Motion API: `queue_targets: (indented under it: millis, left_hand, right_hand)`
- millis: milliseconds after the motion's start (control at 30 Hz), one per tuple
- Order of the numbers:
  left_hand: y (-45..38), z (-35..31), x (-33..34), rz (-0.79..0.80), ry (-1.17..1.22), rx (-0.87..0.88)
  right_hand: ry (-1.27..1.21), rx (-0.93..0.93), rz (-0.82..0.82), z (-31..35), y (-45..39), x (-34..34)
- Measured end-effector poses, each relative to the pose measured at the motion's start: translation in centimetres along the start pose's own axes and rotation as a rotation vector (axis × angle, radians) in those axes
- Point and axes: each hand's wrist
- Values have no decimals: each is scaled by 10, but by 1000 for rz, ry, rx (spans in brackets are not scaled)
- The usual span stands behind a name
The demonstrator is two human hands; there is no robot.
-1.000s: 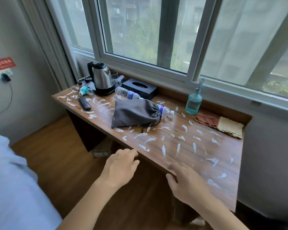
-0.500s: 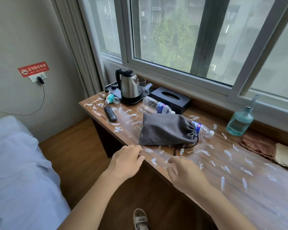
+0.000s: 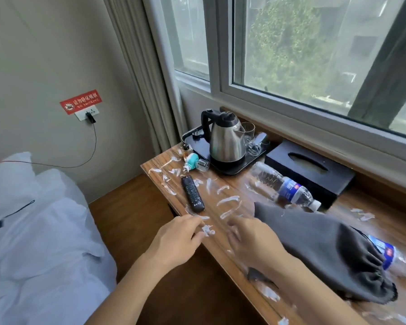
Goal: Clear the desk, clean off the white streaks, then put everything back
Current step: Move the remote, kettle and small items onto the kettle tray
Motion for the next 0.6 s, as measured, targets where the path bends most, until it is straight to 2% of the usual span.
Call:
queue_targets:
  millis: [300, 600]
  left_hand:
    - [-56, 62, -18, 9, 44, -63]
    - [-135, 126, -50, 20, 72, 78]
  right_hand:
    - [-1, 31, 48, 13, -87, 13]
    - [-17, 168, -37, 27, -149, 34]
Point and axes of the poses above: each hand's wrist, its own y-axis away from the middle knuckle, its own x-axis out of the palm, z = x × y, and after that the axes turned 6 degrees about z, right-handed
